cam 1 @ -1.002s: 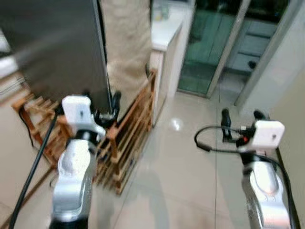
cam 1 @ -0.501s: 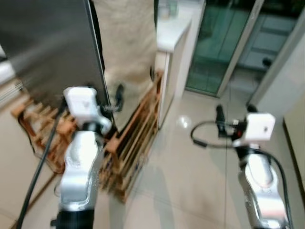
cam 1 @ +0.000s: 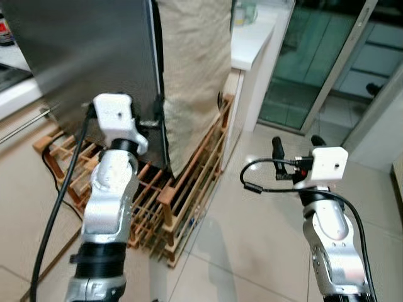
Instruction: Restocking fridge
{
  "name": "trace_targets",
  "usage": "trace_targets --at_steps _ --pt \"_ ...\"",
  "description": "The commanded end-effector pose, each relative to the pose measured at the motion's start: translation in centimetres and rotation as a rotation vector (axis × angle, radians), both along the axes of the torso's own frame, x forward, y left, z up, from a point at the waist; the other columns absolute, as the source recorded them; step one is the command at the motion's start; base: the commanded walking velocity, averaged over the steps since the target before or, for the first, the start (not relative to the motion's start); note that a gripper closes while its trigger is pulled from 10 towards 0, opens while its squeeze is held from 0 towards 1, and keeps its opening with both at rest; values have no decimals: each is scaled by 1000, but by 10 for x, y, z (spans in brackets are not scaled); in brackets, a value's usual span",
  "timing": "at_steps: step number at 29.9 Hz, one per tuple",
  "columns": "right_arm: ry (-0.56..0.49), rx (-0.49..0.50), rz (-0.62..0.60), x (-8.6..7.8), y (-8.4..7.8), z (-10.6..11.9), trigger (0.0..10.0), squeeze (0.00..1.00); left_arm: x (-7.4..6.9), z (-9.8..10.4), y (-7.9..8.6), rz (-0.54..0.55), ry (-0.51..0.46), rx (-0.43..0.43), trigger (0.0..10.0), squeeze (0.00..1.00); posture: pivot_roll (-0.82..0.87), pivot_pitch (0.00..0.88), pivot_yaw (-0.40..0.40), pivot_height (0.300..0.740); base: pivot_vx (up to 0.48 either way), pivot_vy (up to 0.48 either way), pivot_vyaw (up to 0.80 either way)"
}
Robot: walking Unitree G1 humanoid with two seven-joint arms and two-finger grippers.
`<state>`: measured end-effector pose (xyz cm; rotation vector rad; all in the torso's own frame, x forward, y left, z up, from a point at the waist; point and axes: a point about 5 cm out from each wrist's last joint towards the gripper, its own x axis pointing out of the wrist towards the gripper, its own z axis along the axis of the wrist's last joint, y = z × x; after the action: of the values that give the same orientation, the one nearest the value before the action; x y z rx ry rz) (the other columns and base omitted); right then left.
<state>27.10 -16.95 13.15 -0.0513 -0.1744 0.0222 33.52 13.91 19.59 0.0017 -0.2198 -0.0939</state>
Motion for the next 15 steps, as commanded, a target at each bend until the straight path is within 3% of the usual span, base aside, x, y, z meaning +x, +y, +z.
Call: trace_targets --at_steps 1,7,10,15 --pt "-2 -5 2 3 1 2 10000 922 8 -1 -5 -3 10 17 10000 0 -62 0 -19 740 0 0 0" --pt "-1 -12 4 4 0 2 10000 918 22 5 -17 -45 12 -10 10000 0 -78 0 -20 740 0 0 0" --pt "1 -13 3 4 0 2 10000 918 25 3 -19 -75 25 -51 10000 0 -79 0 -19 740 0 0 0" --pt "9 -11 8 5 2 0 10000 922 34 0 -19 -66 39 -39 10000 0 -75 0 -22 740 0 0 0"
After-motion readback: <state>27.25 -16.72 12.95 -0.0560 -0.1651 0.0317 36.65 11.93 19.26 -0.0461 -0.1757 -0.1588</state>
